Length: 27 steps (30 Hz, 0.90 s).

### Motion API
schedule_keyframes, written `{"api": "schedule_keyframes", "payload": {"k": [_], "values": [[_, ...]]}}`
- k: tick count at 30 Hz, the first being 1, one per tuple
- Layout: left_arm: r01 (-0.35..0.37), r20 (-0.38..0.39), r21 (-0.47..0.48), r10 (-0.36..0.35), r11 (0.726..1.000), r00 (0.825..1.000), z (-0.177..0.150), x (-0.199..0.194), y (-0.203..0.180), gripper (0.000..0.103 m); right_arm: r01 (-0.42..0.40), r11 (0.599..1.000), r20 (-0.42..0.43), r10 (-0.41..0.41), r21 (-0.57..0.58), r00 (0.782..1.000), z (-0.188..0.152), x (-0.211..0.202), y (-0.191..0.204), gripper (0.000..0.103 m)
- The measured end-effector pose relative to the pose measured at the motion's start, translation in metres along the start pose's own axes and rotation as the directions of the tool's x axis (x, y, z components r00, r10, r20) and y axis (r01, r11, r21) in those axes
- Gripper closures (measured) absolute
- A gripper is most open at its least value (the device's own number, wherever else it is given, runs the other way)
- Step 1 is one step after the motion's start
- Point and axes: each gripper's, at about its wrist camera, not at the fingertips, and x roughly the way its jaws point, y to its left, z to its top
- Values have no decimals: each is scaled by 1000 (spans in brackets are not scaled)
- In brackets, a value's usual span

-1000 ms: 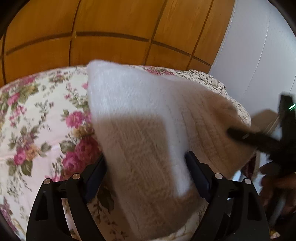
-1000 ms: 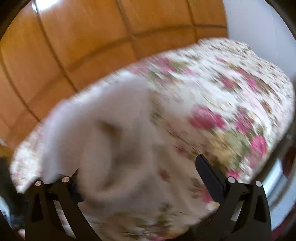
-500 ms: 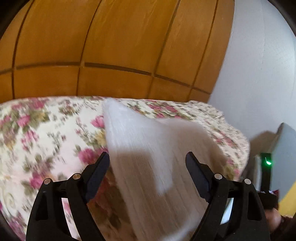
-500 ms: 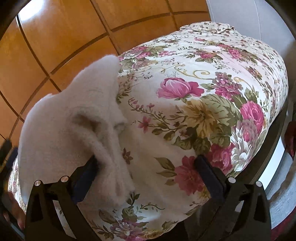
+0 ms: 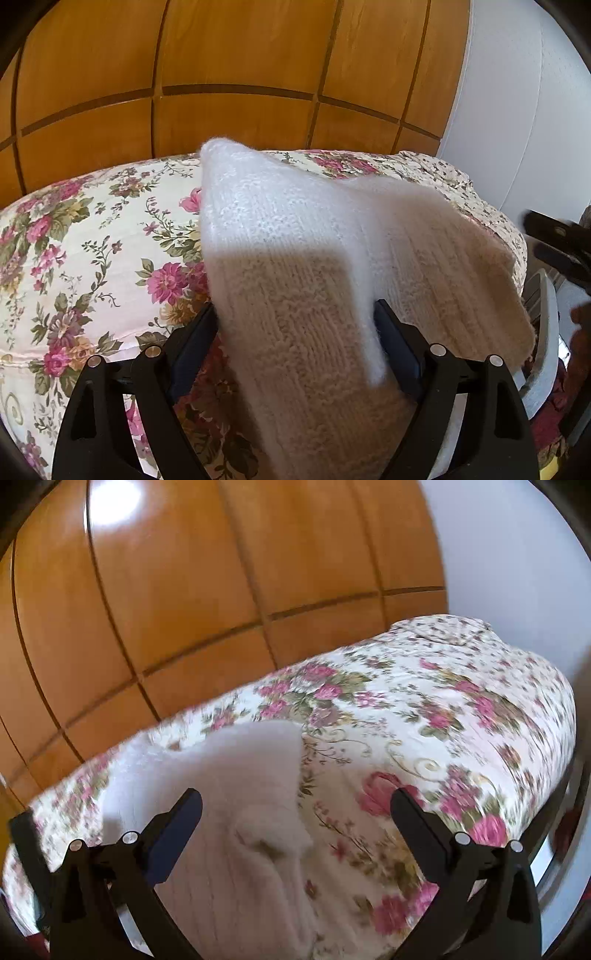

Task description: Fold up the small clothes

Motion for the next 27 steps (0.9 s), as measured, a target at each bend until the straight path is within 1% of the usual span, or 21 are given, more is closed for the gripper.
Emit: {"api": "schedule_keyframes", "payload": {"k": [2,4,5,6,7,8,9,10,12,13,15,17,18,19,20,22,23,24,27], "values": [[-3,0,8,3,1000,1000,1,0,0,19,9,1000,-56,-10,-5,998,3,22,8,2],[-6,2,24,6,1000,1000,0,-1,-1,19,17,1000,-124,-14,23,992,-1,48,4,2],[-7,4,30,7,1000,1000,-1,-1,-1,19,34,999,-145,-29,29,989,-5,54,3,2],[-4,5,35,4,999,1000,-2,-1,-1,19,76,996,-181,-68,37,981,-12,65,-6,2],[10,1,35,-10,999,1000,-3,-1,0,19,78,995,-199,-65,57,978,-20,71,-16,2],[23,-6,30,-23,999,1000,-4,1,0,19,54,994,-208,-32,99,978,-29,79,-27,2],[32,-11,21,-32,999,999,-5,2,1,19,37,992,-197,-13,120,980,-33,81,-33,2],[37,-13,9,-37,999,999,-6,2,2,19,32,993,-178,-12,115,984,-36,80,-34,2],[55,-21,-18,-55,998,998,-4,1,4,19,58,996,-151,-48,65,987,-36,74,-28,2],[76,-20,-44,-77,996,997,-1,-2,6,19,62,996,-142,-54,56,988,-36,72,-27,2],[100,1,-86,-100,991,995,6,-11,11,19,39,995,-138,-27,89,990,-40,71,-30,2],[96,31,-98,-94,990,995,11,-17,13,19,11,991,-136,8,137,991,-44,69,-35,2],[79,40,-95,-75,992,996,15,-19,13,19,6,990,-131,12,140,991,-45,68,-36,2],[57,30,-85,-54,995,998,19,-16,13,19,8,991,-131,9,132,991,-45,67,-35,2],[38,11,-72,-37,997,999,21,-11,13,15,9,992,-132,8,129,991,-43,67,-33,2],[2,-46,-60,-5,998,999,19,5,14,10,8,991,-141,11,132,990,-41,69,-32,2],[12,-70,-67,-17,998,997,17,11,16,9,6,992,-143,13,127,990,-41,69,-32,2],[45,-88,-102,-55,994,995,13,18,22,9,6,993,-143,12,121,990,-41,70,-32,2],[85,-87,-173,-101,981,991,8,18,30,8,9,993,-150,9,120,989,-40,70,-31,2]]}}
